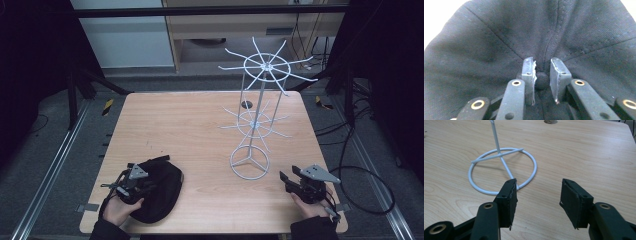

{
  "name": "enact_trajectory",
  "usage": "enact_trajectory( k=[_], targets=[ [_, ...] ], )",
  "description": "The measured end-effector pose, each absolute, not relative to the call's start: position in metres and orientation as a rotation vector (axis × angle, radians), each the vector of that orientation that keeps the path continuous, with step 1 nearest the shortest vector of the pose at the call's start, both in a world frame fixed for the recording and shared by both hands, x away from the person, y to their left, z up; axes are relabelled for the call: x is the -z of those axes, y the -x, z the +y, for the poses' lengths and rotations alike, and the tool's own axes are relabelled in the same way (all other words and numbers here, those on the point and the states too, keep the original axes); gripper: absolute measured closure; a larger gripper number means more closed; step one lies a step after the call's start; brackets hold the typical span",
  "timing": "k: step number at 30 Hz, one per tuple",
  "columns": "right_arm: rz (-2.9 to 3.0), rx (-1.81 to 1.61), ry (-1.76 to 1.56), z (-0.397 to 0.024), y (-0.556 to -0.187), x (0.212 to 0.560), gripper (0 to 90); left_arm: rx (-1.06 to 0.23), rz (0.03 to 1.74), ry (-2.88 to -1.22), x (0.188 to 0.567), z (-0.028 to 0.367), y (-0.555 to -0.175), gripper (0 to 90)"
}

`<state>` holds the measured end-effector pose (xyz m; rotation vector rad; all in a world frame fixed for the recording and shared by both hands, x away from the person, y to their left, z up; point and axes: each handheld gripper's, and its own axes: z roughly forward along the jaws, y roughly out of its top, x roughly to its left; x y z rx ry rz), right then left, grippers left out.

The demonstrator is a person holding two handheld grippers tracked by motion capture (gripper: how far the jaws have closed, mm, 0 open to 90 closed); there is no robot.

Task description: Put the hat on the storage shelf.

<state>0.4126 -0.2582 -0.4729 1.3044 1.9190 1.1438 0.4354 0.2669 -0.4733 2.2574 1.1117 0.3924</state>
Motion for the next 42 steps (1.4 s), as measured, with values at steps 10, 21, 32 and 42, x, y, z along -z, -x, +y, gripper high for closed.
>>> enact_trajectory(
  k=[10, 21, 32, 42],
  targets=[
    [1.919, -1.120, -1.301, -0.260, -0.415, 0.475, 45.9, -0.455, 1.079, -2.061, 0.443, 0.281, -0.422, 75.4],
    [1.907, -1.128, -1.320, -0.262, -0.415, 0.475, 45.7, -0.503, 0.992, -1.872, 0.410, 0.281, -0.407, 75.4],
    [1.902, -1.117, -1.313, -0.263, -0.416, 0.476, 45.7, -0.533, 0.930, -1.769, 0.384, 0.277, -0.402, 75.6],
    [1.901, -1.112, -1.311, -0.263, -0.416, 0.477, 45.7, -0.571, 0.888, -1.740, 0.366, 0.270, -0.403, 75.8]
  ],
)
